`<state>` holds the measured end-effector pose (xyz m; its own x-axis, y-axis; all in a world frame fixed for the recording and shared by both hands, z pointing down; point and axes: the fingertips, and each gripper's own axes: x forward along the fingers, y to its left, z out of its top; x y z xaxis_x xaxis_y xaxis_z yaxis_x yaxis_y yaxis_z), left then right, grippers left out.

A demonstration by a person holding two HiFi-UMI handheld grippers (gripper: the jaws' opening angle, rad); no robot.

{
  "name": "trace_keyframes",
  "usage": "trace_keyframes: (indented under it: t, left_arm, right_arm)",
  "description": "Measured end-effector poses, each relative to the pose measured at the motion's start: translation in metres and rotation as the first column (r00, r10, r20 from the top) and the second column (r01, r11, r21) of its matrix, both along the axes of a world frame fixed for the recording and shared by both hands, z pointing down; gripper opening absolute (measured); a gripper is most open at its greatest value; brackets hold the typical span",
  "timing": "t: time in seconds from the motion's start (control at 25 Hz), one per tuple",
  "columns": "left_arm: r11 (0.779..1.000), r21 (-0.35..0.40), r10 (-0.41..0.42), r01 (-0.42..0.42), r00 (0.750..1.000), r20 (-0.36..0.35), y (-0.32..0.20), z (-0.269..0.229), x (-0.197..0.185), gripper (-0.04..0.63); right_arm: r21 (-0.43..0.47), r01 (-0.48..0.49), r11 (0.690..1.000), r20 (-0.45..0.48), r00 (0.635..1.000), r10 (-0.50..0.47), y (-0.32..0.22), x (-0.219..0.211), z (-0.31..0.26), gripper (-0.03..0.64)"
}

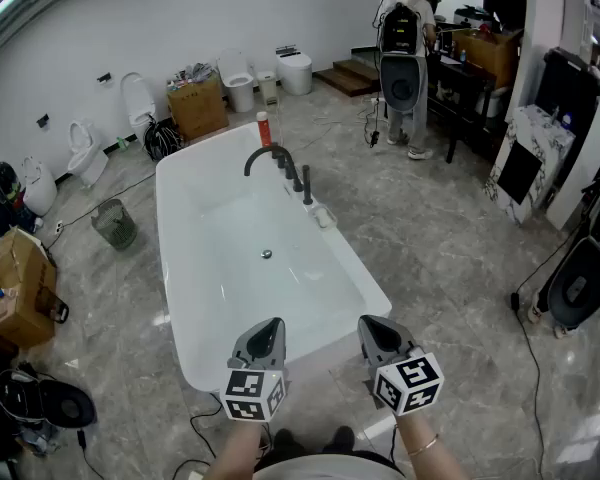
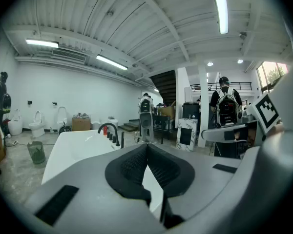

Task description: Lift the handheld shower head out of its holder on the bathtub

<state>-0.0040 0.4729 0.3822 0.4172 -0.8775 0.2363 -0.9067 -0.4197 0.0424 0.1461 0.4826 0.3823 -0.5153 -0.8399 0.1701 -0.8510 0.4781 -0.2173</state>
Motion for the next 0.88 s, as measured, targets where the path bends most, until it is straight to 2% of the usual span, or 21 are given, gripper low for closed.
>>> trace_keyframes:
  t: [0.32, 0.56, 0.88]
  left_arm:
    - [0.999, -0.004, -0.043, 0.043, 0.999, -0.003, 0.005, -0.005, 0.025, 0.020]
    - [0.998, -0.016, -0.056, 0.056, 0.998, 0.011, -0.002, 0.000, 0.034, 0.020]
    - [0.997, -0.034, -0.065, 0.066, 0.998, 0.020, -0.091, 0.029, 0.017, 0.020]
  right_arm:
    - [-0.002, 0.034, 0.999, 0.022, 0.999, -0.034, 0.008, 0.029, -0.007, 0.006]
    - [-0.014, 0.027, 1.000, 0.046, 0.999, -0.026, -0.001, 0.043, 0.001, 0.008]
    - [-0.056, 0.052, 0.997, 0.052, 0.997, -0.049, -0.085, 0.021, 0.036, 0.067]
